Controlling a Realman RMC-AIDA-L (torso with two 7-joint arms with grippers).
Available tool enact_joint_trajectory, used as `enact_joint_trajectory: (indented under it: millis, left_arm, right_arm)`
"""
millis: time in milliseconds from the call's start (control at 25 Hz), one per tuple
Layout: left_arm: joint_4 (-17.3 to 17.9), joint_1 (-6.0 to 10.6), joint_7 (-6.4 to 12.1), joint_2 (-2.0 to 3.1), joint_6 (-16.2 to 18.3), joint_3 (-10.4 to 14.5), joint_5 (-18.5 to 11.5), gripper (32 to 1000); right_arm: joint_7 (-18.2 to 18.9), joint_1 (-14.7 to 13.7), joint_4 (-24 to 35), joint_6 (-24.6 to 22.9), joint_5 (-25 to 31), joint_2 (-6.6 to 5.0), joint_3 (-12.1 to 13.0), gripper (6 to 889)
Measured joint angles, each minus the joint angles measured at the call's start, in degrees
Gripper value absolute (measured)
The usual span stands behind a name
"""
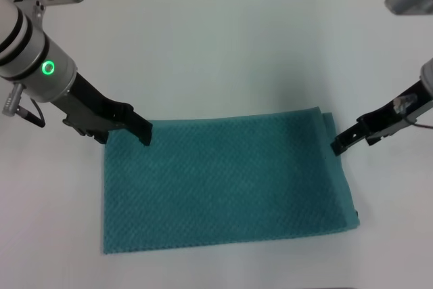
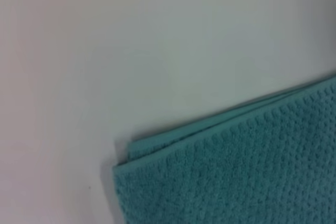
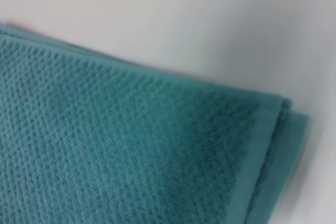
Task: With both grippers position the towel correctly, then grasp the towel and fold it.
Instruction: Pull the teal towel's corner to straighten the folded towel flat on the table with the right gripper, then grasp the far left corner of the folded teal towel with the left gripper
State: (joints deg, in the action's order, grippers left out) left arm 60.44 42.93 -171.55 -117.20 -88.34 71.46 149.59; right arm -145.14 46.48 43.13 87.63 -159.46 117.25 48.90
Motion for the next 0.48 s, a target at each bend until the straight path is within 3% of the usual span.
enact_joint_trajectory:
  millis: [240, 480]
  left_arm:
    - [-0.04, -0.27, 0.07, 0.05, -0.13, -0.02, 0.0, 893]
    - [-0.23, -0.39, 0.08, 0.05, -0.26, -0.08, 0.0, 893]
  right_arm:
    - [-1.11, 0.53, 2.48, 2.51, -0.06, -1.22, -0.24, 856]
    - [-1.72, 0.87, 4.25, 3.87, -0.07, -1.3, 0.09, 855]
